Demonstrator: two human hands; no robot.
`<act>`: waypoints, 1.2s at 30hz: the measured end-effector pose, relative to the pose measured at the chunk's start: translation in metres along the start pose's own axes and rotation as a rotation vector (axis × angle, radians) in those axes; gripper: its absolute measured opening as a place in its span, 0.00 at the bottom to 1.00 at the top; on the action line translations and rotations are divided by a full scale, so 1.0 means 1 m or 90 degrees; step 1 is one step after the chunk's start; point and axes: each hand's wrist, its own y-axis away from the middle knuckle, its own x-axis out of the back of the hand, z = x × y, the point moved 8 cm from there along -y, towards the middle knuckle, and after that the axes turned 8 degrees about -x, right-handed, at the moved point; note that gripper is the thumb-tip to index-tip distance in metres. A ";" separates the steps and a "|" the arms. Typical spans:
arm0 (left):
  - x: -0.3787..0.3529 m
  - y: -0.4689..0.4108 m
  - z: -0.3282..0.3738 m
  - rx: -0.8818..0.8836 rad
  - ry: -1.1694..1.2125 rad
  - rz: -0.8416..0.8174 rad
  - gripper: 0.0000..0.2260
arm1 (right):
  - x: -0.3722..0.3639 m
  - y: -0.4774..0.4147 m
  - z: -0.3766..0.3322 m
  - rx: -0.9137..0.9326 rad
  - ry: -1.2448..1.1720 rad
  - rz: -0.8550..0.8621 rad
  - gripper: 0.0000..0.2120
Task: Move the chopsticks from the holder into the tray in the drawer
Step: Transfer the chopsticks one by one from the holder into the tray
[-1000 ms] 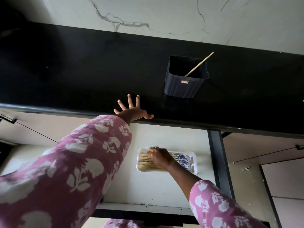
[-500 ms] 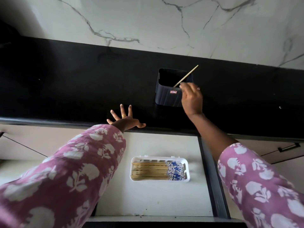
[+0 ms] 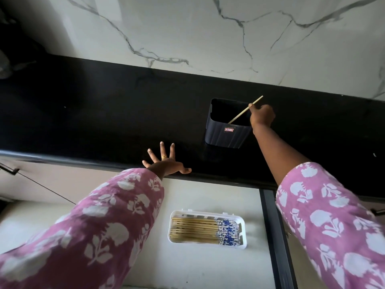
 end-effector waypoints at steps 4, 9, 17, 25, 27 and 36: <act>0.000 0.000 0.000 -0.001 0.001 -0.006 0.48 | -0.015 -0.023 0.001 -0.053 -0.052 -0.041 0.22; 0.001 0.000 0.000 -0.004 0.005 -0.012 0.48 | -0.023 -0.033 -0.012 -0.011 -0.041 -0.050 0.15; 0.000 0.003 0.002 0.008 0.014 -0.001 0.49 | -0.023 -0.040 -0.014 -0.097 -0.145 -0.054 0.21; 0.001 0.002 0.002 0.013 0.010 -0.007 0.48 | -0.032 -0.045 -0.011 -0.153 -0.176 -0.117 0.19; 0.002 0.002 0.002 0.014 0.010 -0.008 0.48 | -0.030 -0.046 -0.014 -0.139 -0.157 -0.104 0.18; 0.001 0.001 0.000 0.015 0.008 -0.003 0.48 | -0.013 -0.026 -0.038 -0.014 -0.207 -0.069 0.14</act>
